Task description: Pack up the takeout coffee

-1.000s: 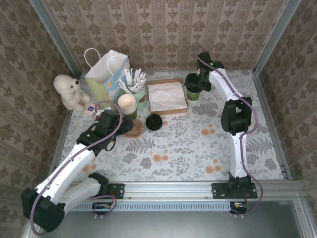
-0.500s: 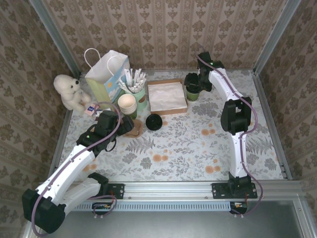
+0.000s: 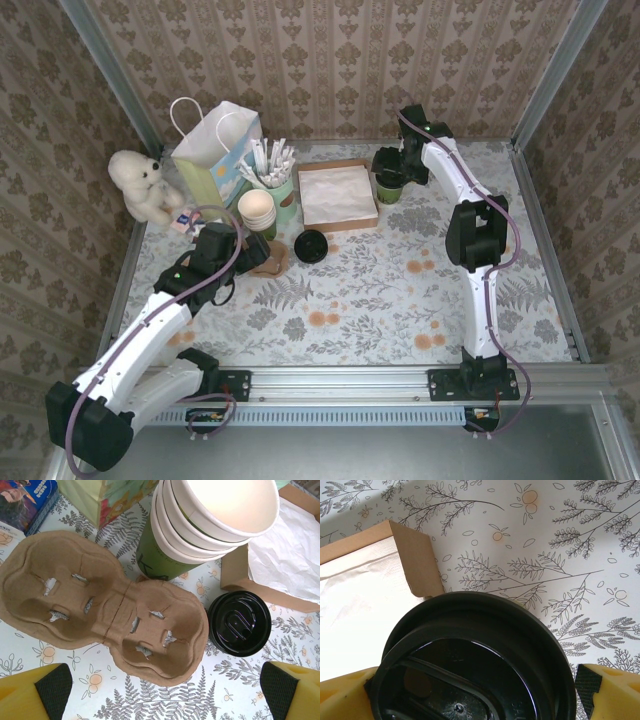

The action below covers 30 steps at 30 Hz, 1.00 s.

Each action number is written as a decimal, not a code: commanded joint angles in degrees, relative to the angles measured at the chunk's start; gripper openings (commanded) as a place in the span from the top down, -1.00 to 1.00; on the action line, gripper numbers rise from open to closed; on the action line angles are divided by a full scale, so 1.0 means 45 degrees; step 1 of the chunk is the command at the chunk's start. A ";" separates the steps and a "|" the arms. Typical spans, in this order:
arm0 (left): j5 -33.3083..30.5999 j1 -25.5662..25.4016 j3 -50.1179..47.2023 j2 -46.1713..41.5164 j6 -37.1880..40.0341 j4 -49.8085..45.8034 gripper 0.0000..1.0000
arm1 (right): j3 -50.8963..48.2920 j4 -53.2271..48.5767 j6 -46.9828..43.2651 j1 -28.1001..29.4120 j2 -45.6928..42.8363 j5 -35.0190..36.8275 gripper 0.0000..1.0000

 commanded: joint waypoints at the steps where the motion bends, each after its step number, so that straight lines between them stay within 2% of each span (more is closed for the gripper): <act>1: 0.0174 0.0112 -0.0146 -0.0031 -0.0226 0.0148 -1.00 | 0.0168 -0.0599 -0.0125 -0.0061 -0.0767 0.0422 -0.95; 14: 0.0231 0.0200 -0.0116 -0.0047 -0.0382 0.0077 -1.00 | -0.0332 -0.0363 -0.0284 -0.0084 -0.1556 0.0509 -0.98; 17: 0.0462 0.0522 0.0173 0.0028 -0.0531 -0.0278 -1.00 | -0.0891 0.0053 -0.0303 -0.0071 -0.2199 0.0315 -1.00; 22: 0.2455 0.2188 0.0788 0.0021 -0.0162 -0.0222 -1.00 | -0.3880 0.2061 0.0033 -0.0071 -0.4765 0.0616 -1.00; 30: 0.4052 0.4515 0.2980 0.0704 0.0103 -0.1652 -1.00 | -1.1473 0.5991 0.0741 -0.0017 -1.0839 0.0746 -1.00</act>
